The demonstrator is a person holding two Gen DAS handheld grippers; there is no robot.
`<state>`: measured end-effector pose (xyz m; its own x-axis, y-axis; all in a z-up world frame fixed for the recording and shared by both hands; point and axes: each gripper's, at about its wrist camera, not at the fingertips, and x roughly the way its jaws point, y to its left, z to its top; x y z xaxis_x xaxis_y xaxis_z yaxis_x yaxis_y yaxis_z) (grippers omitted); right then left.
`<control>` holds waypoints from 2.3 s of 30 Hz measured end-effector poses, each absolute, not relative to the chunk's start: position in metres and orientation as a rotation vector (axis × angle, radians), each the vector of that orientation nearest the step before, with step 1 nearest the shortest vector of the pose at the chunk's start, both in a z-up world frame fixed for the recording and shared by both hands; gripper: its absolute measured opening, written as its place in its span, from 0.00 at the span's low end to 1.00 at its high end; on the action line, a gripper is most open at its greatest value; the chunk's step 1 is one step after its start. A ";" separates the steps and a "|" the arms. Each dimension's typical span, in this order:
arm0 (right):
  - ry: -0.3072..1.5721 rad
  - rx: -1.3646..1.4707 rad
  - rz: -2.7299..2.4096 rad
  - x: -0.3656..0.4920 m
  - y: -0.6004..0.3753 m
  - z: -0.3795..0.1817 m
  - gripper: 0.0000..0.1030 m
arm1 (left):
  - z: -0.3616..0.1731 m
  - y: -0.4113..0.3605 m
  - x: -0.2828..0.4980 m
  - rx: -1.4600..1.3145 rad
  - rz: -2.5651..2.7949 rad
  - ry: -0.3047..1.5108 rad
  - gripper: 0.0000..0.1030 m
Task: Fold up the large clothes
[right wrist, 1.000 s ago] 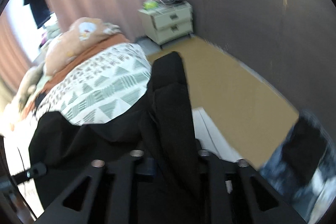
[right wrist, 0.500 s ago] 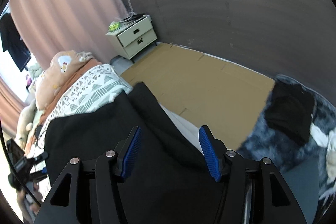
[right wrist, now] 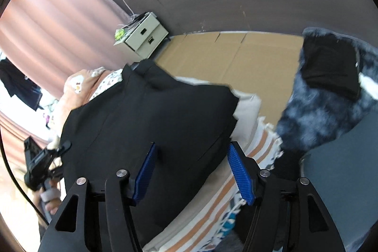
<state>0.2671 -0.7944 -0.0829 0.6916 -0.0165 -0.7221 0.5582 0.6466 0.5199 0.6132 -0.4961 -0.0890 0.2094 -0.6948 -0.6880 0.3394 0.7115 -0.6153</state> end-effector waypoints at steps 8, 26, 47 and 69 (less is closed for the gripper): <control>0.686 0.813 -0.336 0.266 -0.796 -0.090 0.11 | -0.102 -0.507 0.637 -0.380 -0.719 1.157 0.51; 0.710 0.730 -0.394 0.248 -0.785 -0.070 0.56 | -0.070 -0.460 0.593 -0.310 -0.658 1.105 0.81; 0.592 0.607 -0.301 0.168 -0.669 0.036 0.99 | 0.049 -0.328 0.458 -0.316 -0.649 0.886 0.99; 0.519 0.460 -0.248 0.105 -0.519 0.071 0.99 | 0.118 -0.143 0.265 -0.204 -0.500 0.586 1.00</control>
<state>0.1048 -0.5188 0.0711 0.8418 -0.1121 -0.5281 0.3405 0.8693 0.3582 0.2649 -0.1429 0.1181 0.7188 -0.5057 -0.4771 0.3923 0.8616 -0.3222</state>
